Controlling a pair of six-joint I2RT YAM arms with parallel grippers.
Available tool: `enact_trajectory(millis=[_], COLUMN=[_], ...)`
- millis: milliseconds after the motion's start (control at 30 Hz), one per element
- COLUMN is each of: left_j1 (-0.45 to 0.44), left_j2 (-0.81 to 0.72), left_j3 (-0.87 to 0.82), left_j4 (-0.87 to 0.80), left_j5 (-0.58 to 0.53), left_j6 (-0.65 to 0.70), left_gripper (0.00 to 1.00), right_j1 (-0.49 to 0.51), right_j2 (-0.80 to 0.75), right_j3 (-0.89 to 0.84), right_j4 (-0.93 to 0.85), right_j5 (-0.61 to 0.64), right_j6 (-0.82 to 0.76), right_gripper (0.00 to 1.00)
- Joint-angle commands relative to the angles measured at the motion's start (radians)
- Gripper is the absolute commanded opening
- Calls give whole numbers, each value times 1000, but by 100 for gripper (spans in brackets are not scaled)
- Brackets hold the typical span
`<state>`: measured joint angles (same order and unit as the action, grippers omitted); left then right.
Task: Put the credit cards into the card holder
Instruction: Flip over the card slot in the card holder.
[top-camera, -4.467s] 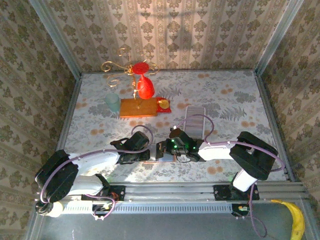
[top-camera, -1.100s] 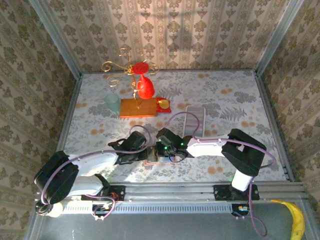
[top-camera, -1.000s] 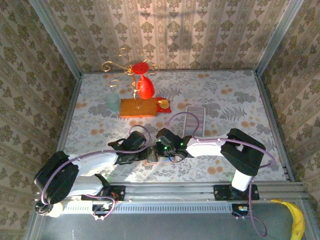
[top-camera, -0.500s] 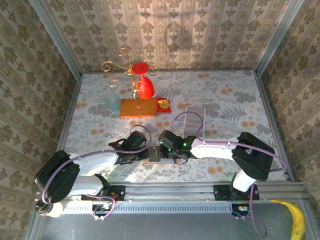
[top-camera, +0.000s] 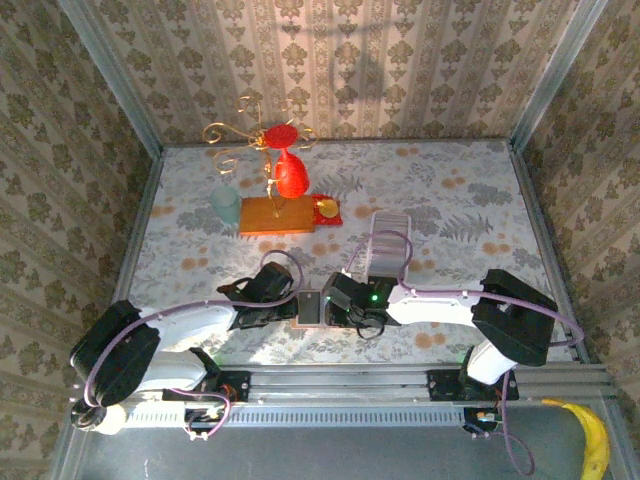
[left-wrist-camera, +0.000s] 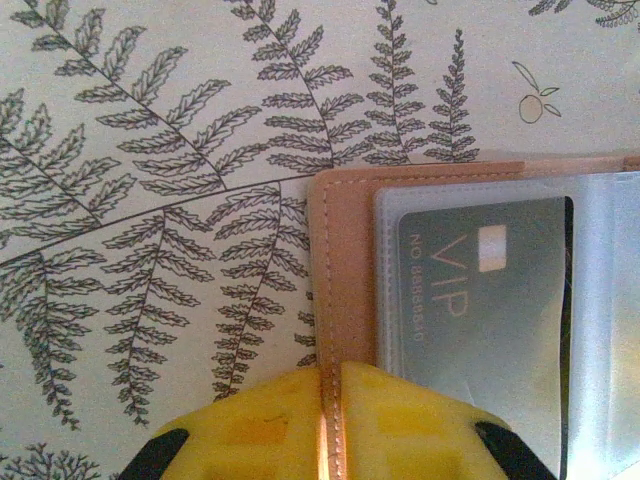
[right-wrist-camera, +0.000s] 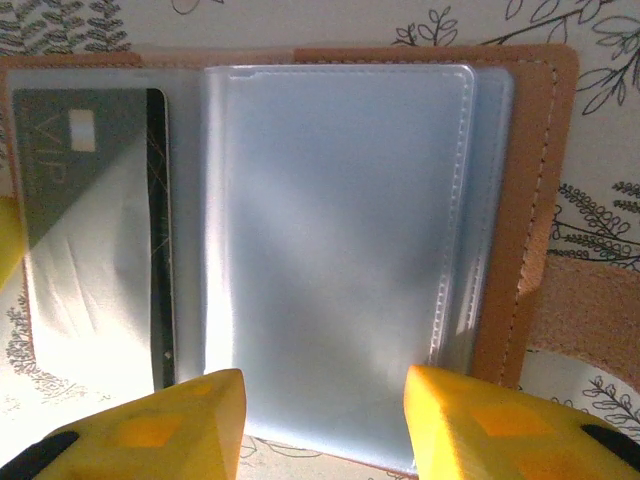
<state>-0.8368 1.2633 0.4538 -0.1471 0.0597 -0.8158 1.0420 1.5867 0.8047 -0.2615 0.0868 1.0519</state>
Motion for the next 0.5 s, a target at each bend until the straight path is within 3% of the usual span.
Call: enact_trajectory(millis=[0, 467], left_j1=[-22, -36], left_j2=[31, 23], left_j3=[-37, -39], left_j4=[-9, -17], left_j5=[41, 28], left_j6=[-8, -30], left_gripper=[14, 13], right_j1=[13, 15], right_j2=[42, 91], right_j3=[1, 24], right_j4=[-29, 248], right_j5=[32, -63], right_j6=[26, 77], right_gripper=[49, 50])
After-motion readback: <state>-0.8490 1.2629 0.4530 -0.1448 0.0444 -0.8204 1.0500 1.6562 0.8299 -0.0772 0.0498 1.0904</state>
